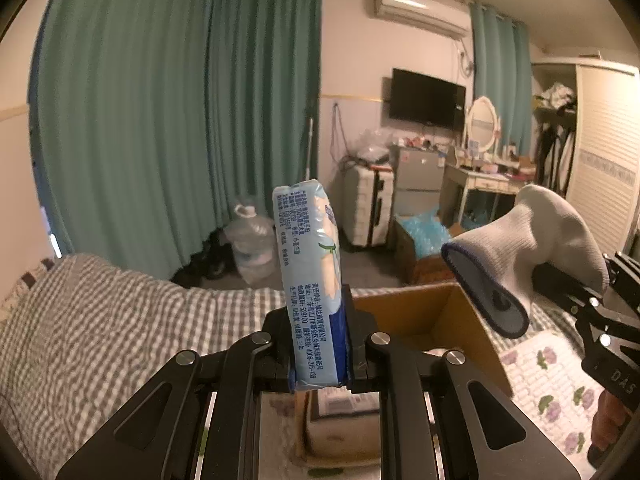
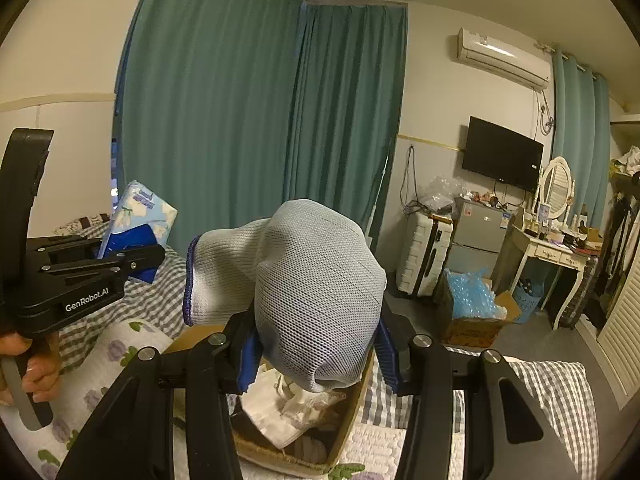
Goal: Organize soft objects
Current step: 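Carry tissue pack and sock over the box and open both tools to release them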
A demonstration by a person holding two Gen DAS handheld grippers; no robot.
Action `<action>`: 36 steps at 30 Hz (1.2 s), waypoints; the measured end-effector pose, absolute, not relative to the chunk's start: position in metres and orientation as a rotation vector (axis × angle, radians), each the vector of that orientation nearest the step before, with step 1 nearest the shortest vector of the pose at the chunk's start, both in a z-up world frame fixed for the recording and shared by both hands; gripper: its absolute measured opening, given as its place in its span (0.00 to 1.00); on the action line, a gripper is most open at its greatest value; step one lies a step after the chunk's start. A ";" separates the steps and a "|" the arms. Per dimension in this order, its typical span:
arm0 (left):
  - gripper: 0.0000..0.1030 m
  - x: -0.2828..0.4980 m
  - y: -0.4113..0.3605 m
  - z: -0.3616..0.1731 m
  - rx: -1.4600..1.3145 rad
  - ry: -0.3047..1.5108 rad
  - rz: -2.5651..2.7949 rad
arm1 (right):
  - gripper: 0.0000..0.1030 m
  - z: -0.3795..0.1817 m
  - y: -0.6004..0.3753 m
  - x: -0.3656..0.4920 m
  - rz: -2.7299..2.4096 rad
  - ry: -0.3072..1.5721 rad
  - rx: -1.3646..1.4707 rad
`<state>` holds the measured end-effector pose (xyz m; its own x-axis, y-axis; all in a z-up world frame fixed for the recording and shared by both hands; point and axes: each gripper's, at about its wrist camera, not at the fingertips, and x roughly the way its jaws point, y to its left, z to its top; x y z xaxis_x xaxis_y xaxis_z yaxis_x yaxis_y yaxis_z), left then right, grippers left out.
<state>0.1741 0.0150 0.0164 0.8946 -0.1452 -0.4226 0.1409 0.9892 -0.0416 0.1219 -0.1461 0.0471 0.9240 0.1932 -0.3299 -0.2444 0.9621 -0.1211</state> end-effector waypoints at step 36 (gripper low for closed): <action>0.45 0.256 -0.037 -0.075 0.020 0.836 -0.156 | 0.67 -0.057 -0.144 0.208 0.211 0.723 -0.264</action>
<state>0.2555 -0.0366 -0.0754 0.6596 -0.1299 -0.7403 0.1457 0.9884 -0.0437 0.2085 -0.1438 -0.0569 0.7309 0.0985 -0.6753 -0.2798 0.9458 -0.1649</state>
